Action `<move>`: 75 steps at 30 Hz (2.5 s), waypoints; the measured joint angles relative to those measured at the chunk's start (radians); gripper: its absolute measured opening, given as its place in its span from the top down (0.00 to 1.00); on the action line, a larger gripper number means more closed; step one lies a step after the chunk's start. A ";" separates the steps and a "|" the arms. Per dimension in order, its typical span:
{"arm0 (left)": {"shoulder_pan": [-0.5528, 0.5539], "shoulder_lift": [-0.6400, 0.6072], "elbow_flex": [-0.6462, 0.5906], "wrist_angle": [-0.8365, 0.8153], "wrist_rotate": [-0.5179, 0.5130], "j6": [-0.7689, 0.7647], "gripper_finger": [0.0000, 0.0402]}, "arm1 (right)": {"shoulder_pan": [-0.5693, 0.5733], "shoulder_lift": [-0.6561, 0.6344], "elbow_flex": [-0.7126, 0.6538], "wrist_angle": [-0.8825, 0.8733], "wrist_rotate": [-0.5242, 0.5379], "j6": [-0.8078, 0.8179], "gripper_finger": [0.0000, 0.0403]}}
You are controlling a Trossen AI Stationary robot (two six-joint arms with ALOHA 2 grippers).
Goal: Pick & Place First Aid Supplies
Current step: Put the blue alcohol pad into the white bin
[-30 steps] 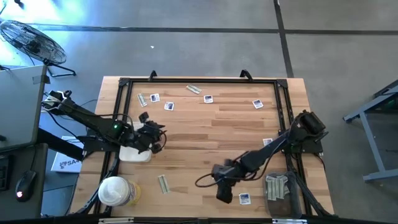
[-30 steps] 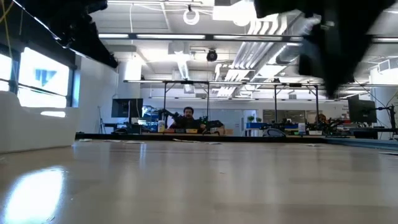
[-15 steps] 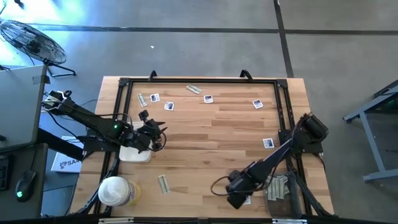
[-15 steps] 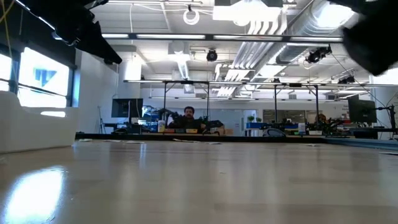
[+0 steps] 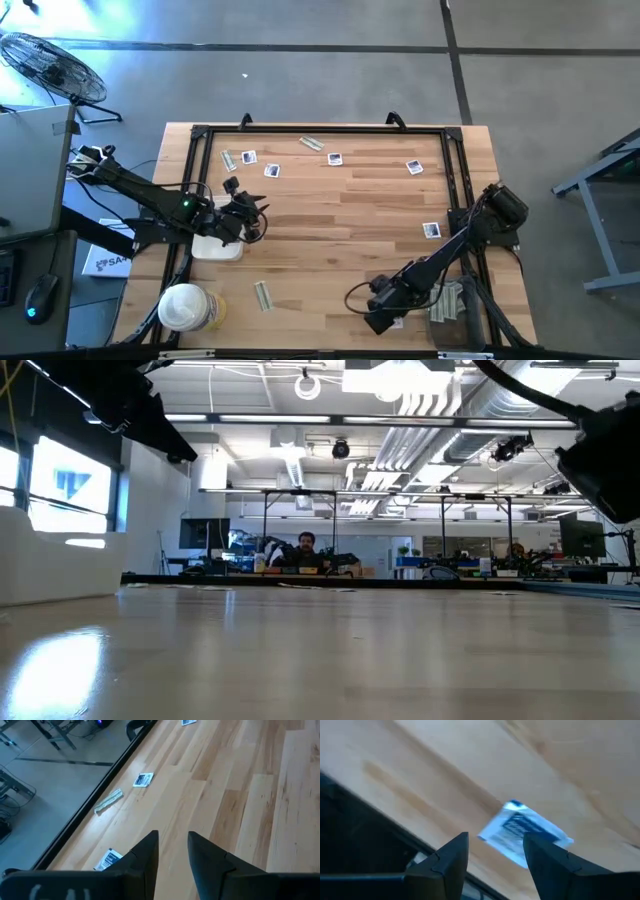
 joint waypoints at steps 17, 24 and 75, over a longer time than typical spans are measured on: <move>0.000 0.001 -0.001 -0.004 0.008 -0.001 0.75 | -0.085 0.066 0.006 0.074 0.033 -0.162 0.55; 0.000 0.000 -0.001 -0.004 0.056 -0.037 0.75 | -0.155 0.068 0.005 0.168 0.215 -0.421 0.55; 0.081 0.563 -0.002 0.714 0.350 0.070 0.75 | -0.392 0.103 0.001 0.164 0.821 -1.293 0.55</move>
